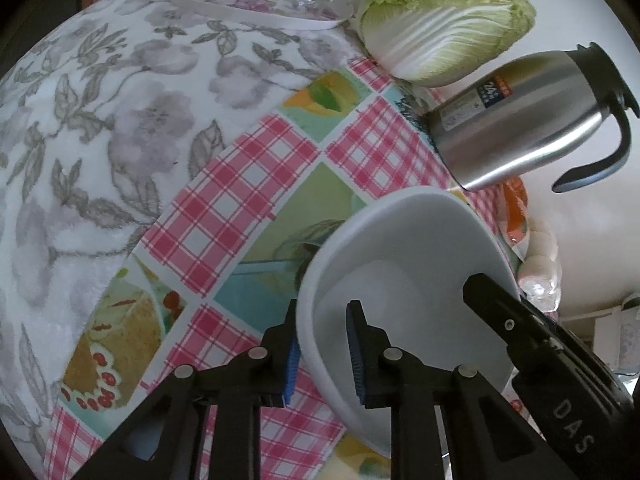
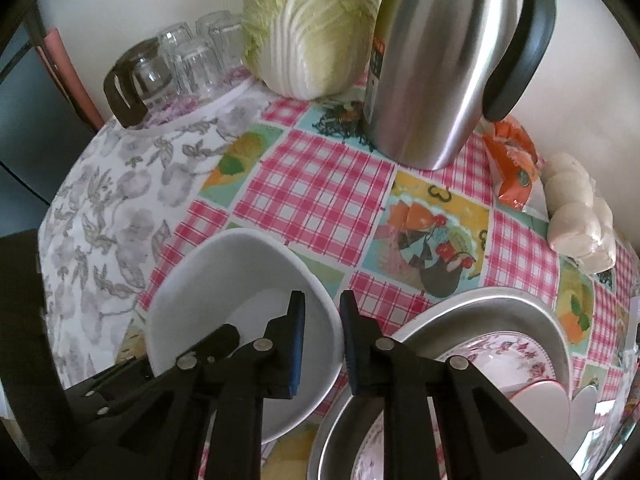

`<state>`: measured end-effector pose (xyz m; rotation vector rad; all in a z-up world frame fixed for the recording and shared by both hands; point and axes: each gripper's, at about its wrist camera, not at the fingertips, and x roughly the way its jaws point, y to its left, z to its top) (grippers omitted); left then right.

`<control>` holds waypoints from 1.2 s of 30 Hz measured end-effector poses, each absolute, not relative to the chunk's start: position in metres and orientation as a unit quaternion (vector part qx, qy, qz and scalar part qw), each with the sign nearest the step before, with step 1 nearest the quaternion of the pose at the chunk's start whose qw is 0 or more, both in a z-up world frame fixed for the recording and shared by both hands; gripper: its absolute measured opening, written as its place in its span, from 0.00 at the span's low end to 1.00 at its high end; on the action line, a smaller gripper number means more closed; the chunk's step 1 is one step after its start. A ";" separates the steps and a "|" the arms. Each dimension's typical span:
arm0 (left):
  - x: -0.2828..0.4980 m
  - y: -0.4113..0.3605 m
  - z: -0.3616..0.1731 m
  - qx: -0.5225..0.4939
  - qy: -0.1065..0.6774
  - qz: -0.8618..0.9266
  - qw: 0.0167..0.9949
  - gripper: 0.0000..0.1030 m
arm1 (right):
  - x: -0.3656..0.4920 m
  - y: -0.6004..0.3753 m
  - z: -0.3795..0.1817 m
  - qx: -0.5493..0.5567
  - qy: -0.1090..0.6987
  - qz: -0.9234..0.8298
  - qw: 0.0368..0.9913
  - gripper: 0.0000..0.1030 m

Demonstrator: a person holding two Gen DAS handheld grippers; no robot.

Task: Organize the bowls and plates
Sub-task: 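Carry the white square bowl over the steel basin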

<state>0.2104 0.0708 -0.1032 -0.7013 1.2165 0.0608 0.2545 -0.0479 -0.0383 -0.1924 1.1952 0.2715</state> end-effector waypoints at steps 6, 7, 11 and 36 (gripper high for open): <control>0.207 0.066 -0.092 -0.320 0.555 0.023 0.767 0.23 | 0.250 -0.057 -0.033 -0.076 0.560 0.126 0.816 0.18; 0.206 0.065 -0.090 -0.318 0.555 0.023 0.768 0.23 | 0.249 -0.059 -0.032 -0.071 0.559 0.128 0.816 0.18; 0.202 0.064 -0.076 -0.312 0.546 0.022 0.777 0.23 | 0.245 -0.065 -0.021 -0.063 0.555 0.130 0.819 0.18; 0.157 0.005 0.034 -0.224 0.471 0.001 0.853 0.23 | 0.165 -0.151 0.060 0.049 0.459 0.166 0.871 0.19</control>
